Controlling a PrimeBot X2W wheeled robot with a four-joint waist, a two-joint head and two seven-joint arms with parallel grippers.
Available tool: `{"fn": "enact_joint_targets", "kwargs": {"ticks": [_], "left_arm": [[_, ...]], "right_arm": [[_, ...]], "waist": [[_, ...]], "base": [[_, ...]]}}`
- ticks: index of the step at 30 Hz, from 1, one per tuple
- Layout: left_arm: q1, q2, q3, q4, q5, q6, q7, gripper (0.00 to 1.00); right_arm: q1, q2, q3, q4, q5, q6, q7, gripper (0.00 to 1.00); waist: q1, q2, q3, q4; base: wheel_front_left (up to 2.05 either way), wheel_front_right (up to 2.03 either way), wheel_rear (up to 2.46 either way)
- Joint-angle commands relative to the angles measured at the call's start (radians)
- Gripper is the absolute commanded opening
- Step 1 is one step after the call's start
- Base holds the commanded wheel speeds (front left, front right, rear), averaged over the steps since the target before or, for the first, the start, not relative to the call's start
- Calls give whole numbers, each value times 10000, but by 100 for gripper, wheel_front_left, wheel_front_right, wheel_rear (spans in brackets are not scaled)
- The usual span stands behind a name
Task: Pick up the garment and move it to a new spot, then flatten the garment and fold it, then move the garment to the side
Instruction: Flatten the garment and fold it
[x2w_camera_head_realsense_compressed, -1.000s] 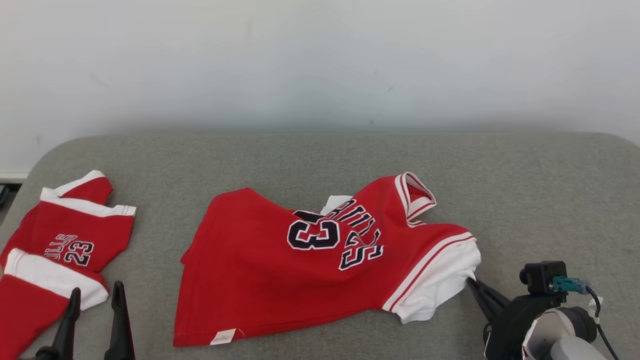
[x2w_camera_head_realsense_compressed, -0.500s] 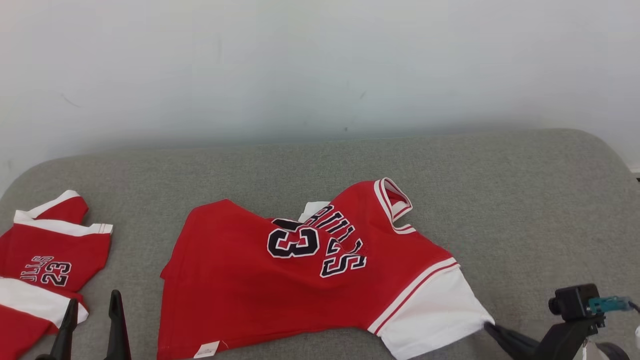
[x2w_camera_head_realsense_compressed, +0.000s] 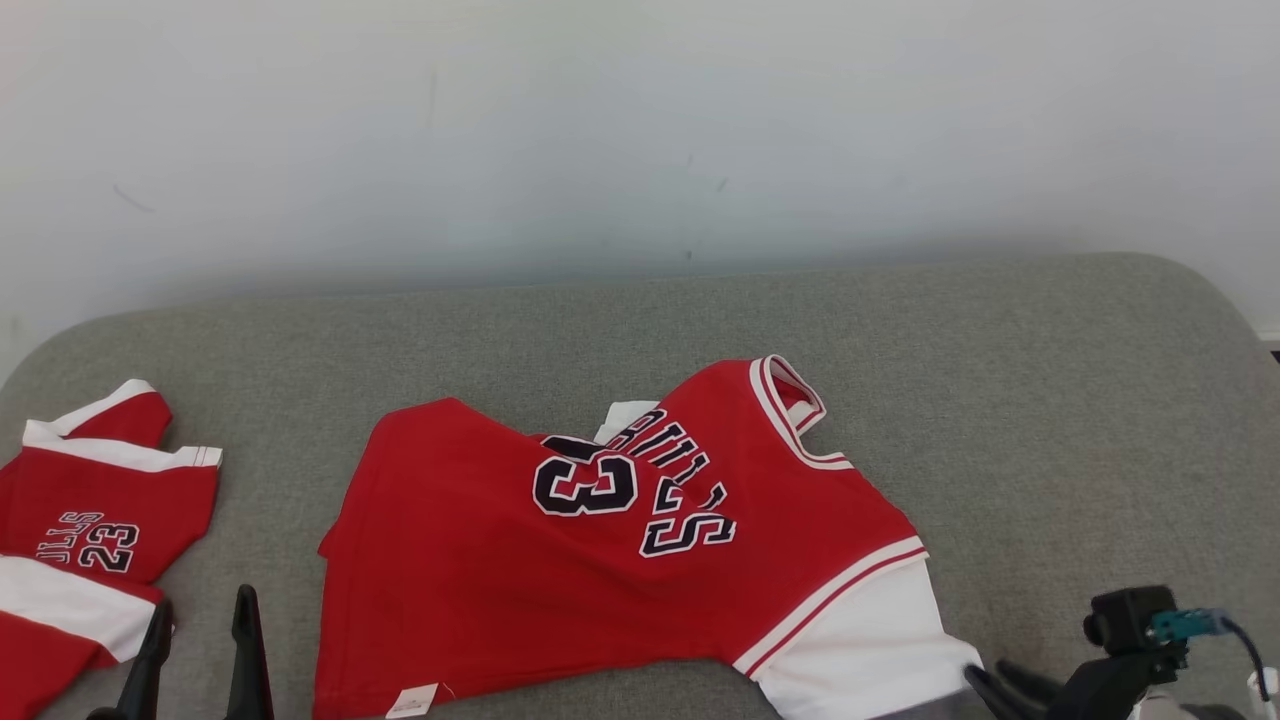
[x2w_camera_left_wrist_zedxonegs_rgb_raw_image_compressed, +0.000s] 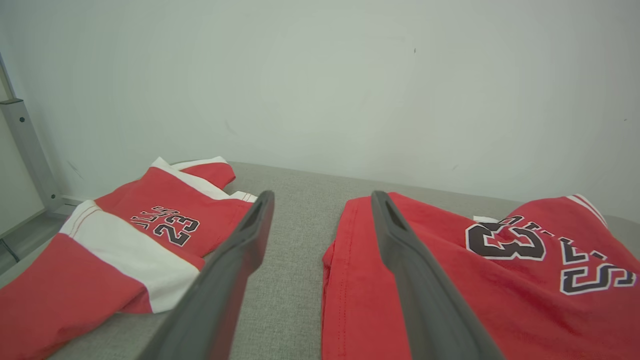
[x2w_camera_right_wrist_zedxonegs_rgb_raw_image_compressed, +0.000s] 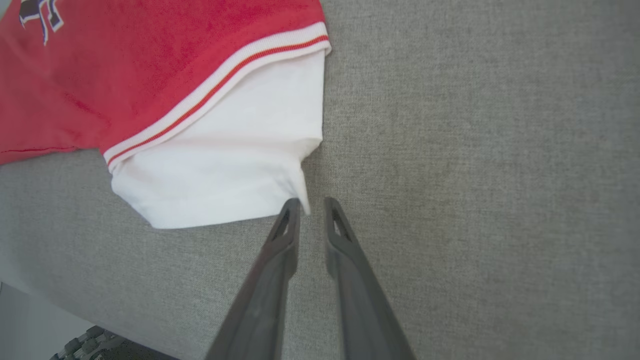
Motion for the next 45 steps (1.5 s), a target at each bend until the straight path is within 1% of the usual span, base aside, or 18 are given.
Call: {"fn": "enact_joint_targets", "kwargs": {"ticks": [1, 5, 7, 9, 12, 14, 17, 21, 23, 24, 25, 27, 29, 33, 37, 39, 41, 45], "left_arm": [[-53, 69, 58, 37, 5, -9, -51, 100], [-53, 44, 137, 57, -88, 9, -51, 100], [-37, 54, 145, 45, -63, 0, -51, 100], [-51, 61, 106, 31, 13, 1, -51, 100], [-75, 57, 56, 8, 74, 31, -51, 100], [-67, 86, 68, 15, 87, 42, -51, 100], [5, 146, 108, 46, 109, 68, -52, 100], [183, 209, 172, -15, 100, 140, -52, 100], [322, 239, 211, -59, 92, 185, -52, 100], [322, 239, 211, -59, 92, 185, -52, 100], [463, 248, 273, -129, 52, 229, -52, 100], [546, 252, 301, -175, 32, 265, -52, 100], [683, 263, 382, -257, -23, 321, -52, 100], [879, 310, 454, -329, -41, 418, -52, 100], [947, 382, 500, -469, 116, 554, -52, 100], [970, 431, 455, -485, 151, 526, -52, 100], [986, 549, 437, -486, 278, 573, -52, 100], [1072, 835, 221, -491, 618, 548, 172, 100]], "right_arm": [[-122, 94, -181, -113, -136, -4, -190, 100], [-363, 289, -474, -657, -199, -4, -728, 100], [-591, 322, -429, -1063, -422, -4, -1324, 100], [-713, 477, -438, -1179, -527, -4, -2063, 100], [-819, 745, -246, -1065, -277, -4, -2669, 100], [-965, 705, -291, -900, -468, -5, -3180, 100], [-1108, 669, -439, -475, -1140, -4, -4133, 100], [-1185, 742, -1080, 220, -2222, -5, -5101, 100], [-1133, 957, -1417, 558, -2623, -4, -5288, 100], [-1133, 957, -1417, 558, -2623, -4, -5288, 100], [-1112, 1079, -1732, 759, -3007, -4, -5406, 100], [-1104, 1161, -1789, 814, -3129, -4, -5430, 100], [-1126, 1413, -1947, 820, -3174, -4, -5622, 100], [-947, 1687, -2106, 771, -3208, -4, -6028, 100], [-669, 1595, -1623, 585, -3172, -5, -6560, 100], [-538, 1559, -1398, 509, -3105, -5, -6807, 100], [-453, 1577, -1348, 433, -3010, -5, -7005, 100], [-386, 1581, -1280, 584, -3230, -5, -7155, 100]], "waist": [[0, 0, -11, 13], [0, 0, -33, 63], [0, 0, -42, 81], [0, 0, -56, 132], [0, 0, -125, 259], [0, 0, -173, 329], [0, 0, -266, 412], [0, 0, -428, 455], [0, 0, -544, 445], [0, 0, -544, 445], [0, 0, -628, 400], [0, 0, -652, 361], [0, 0, -671, 276], [0, 0, -741, 183], [0, 0, -745, 91], [0, 0, -743, 53], [0, 0, -743, 8], [0, 0, -757, -61]], "base": [[0, 0, 0], [0, 0, 0], [0, 0, 0], [0, 0, 0], [0, 0, 0], [0, 0, 0], [0, 0, 0], [0, 0, 0], [0, 0, 0], [0, 0, 0], [0, 0, 0], [0, 0, 0], [0, 0, 0], [0, 0, 0], [0, 0, 0], [0, 0, 0], [0, 0, 0], [0, 0, 0]]}}
